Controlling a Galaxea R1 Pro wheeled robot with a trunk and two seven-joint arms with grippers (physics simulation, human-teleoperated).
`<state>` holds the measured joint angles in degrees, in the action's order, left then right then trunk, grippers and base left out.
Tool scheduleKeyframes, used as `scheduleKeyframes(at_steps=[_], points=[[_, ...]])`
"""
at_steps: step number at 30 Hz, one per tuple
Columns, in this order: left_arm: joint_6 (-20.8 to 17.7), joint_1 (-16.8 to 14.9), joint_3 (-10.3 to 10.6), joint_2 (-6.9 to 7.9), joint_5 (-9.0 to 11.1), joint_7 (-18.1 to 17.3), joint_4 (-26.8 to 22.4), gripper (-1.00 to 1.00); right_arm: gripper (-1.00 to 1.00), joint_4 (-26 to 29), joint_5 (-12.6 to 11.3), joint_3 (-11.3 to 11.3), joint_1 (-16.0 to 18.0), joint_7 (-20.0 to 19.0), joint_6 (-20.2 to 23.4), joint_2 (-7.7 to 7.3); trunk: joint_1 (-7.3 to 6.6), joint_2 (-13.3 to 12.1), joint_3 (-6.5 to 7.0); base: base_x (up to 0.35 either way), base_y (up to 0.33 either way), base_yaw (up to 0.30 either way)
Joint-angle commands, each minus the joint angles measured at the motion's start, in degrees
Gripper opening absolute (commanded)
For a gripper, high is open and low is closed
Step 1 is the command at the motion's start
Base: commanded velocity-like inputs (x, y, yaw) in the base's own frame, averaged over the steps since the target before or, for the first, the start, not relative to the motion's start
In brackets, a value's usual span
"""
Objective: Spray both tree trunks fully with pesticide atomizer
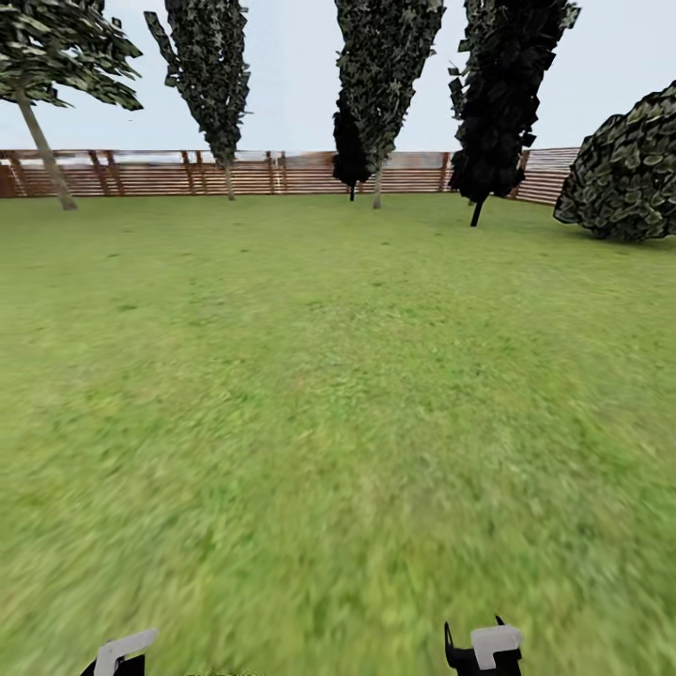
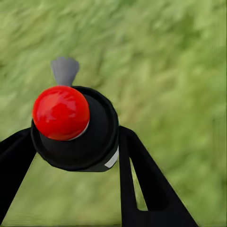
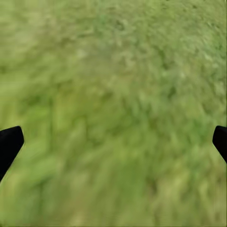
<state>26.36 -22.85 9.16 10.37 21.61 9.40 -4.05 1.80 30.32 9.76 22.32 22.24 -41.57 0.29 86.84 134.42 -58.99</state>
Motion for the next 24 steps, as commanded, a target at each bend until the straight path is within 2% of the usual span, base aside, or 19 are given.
scheduleKeyframes(at_steps=[1, 24], points=[[0.01, 0.00, -0.02, 0.00, 0.01, 0.00, 0.00, -1.00, 1.00, 0.02, 0.00, 0.00, 0.00, 0.00, 0.00, -0.01, 0.00, 0.00, 0.06, 0.000, 0.000, 0.244], [-0.17, 0.00, 0.07, -0.40, -0.08, -0.01, 0.01, -1.00, 1.00, 0.01, 0.00, 0.00, 0.00, 0.00, -0.01, 0.04, 0.00, 0.00, 1.28, 0.000, 0.000, 0.244]])
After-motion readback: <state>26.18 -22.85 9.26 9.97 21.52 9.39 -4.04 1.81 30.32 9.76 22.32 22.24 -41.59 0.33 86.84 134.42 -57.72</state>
